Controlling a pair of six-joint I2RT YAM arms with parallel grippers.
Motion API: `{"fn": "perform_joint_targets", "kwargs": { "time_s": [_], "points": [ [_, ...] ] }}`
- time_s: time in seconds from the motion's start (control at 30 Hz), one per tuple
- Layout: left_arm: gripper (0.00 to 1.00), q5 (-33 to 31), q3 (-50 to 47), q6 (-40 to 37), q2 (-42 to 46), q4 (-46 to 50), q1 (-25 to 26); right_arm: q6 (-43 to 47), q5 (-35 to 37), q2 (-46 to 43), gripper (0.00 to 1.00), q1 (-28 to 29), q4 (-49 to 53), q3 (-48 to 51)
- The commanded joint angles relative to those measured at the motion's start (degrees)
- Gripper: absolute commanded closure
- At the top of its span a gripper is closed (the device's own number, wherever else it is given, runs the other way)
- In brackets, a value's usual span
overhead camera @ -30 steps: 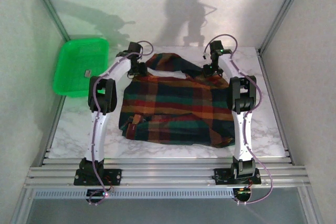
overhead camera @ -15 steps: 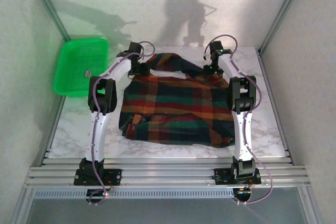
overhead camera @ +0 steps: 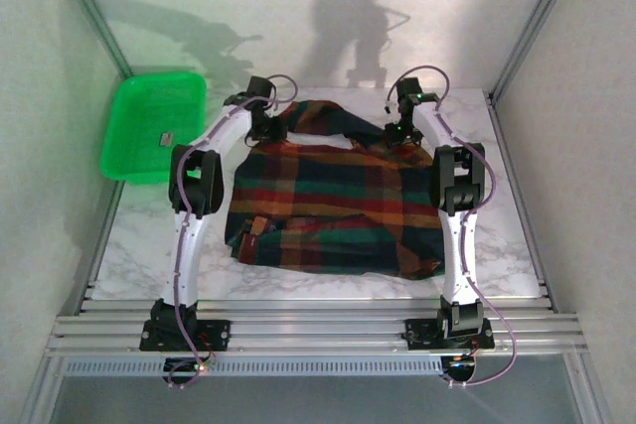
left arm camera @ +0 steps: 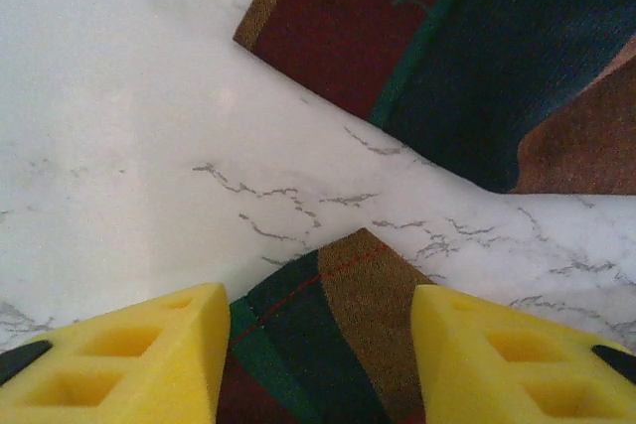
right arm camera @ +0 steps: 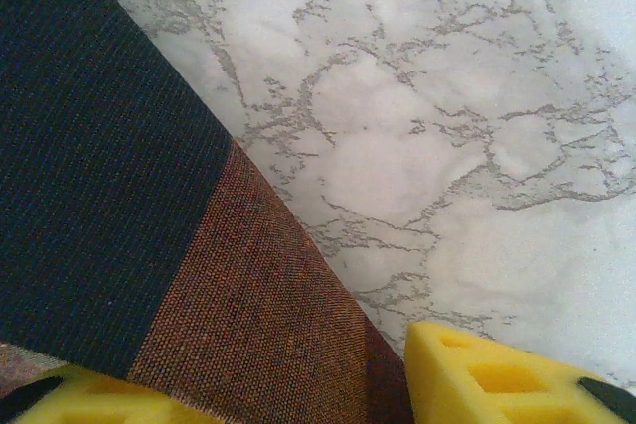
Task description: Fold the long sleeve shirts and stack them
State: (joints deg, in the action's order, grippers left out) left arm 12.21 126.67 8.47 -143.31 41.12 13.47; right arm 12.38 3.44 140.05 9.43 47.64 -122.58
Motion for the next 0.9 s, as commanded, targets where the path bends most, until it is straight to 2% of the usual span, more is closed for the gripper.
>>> {"fn": "perform_joint_targets", "kwargs": {
  "time_s": [0.0,0.17,0.37,0.5,0.63,0.77,0.87],
  "points": [
    [0.51,-1.83,-0.60,-1.59,0.03,3.14,0.78,-0.77,0.51,0.31,0.51,0.47,1.64,-1.18],
    [0.59,-1.79,-0.99,-2.01,-1.70,3.51,1.73,-1.04,0.41,0.47,0.51,0.41,1.61,-1.35],
    [0.84,-3.21,-0.73,-0.47,-2.10,1.62,0.88,-1.65,0.98,0.78,0.52,0.38,1.59,-1.34],
    [0.96,-2.36,2.75,0.70,-3.60,1.14,0.16,-2.10,0.40,1.36,0.59,0.25,1.85,-2.26],
    [1.00,-4.82,3.15,2.66,-3.43,0.91,-0.34,-2.12,-1.36,2.11,0.67,0.25,0.90,-3.67],
    [1.00,-6.82,-0.57,5.08,-0.21,-1.76,-1.26,-3.20,-3.01,3.24,0.83,0.11,0.84,-5.96],
    [1.00,-5.99,-1.60,6.18,1.26,-2.78,-1.94,-4.69,-2.57,3.61,0.90,0.03,0.83,-7.05]
  ]
}}
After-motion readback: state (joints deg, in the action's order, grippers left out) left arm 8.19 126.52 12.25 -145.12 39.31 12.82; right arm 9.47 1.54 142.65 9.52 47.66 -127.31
